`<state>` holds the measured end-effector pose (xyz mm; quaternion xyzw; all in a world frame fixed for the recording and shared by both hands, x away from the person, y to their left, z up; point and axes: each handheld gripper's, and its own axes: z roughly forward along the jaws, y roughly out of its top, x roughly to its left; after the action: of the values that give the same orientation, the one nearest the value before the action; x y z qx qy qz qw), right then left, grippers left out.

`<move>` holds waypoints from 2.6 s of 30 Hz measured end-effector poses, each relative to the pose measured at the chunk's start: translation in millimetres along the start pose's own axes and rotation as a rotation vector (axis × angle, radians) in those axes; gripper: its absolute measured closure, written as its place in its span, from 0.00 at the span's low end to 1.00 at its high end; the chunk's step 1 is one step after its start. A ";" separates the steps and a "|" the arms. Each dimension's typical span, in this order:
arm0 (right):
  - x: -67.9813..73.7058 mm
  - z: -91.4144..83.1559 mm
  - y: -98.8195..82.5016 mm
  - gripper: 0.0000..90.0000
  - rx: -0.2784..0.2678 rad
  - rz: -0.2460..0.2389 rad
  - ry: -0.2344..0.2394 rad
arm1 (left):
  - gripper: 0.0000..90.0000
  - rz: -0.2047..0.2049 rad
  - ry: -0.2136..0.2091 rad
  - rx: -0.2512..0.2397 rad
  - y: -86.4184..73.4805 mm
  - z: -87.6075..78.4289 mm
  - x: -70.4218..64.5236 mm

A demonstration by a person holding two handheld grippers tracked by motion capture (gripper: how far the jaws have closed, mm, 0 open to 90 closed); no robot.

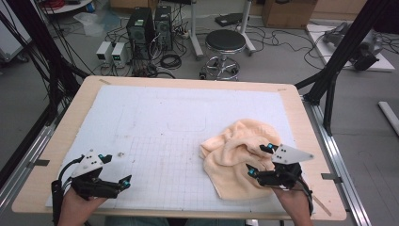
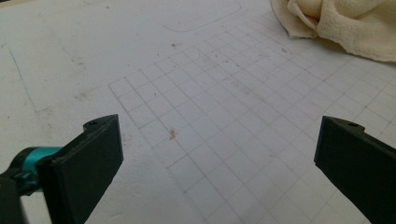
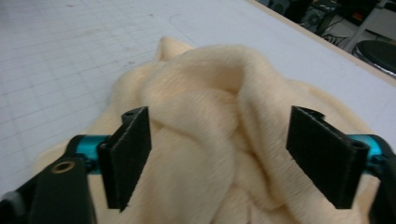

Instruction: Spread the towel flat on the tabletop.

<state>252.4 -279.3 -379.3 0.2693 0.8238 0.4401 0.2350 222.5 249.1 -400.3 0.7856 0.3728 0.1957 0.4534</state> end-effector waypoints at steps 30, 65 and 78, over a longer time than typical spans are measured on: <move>-14.0 54.8 13.1 0.72 0.209 0.076 0.162 | 0.02 0.001 -0.011 0.012 0.1 4.1 1.0; 62.1 159.2 186.4 0.66 0.114 -0.072 0.300 | 0.02 0.002 -0.013 -0.021 2.4 -0.2 0.4; 48.1 154.8 147.9 0.37 0.077 -0.064 0.273 | 0.02 0.053 -0.066 0.007 13.7 20.1 -15.2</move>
<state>348.2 -86.2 -338.3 0.1894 0.8725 0.4329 0.1242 231.3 221.9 -398.4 0.8027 0.3374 0.1805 0.4573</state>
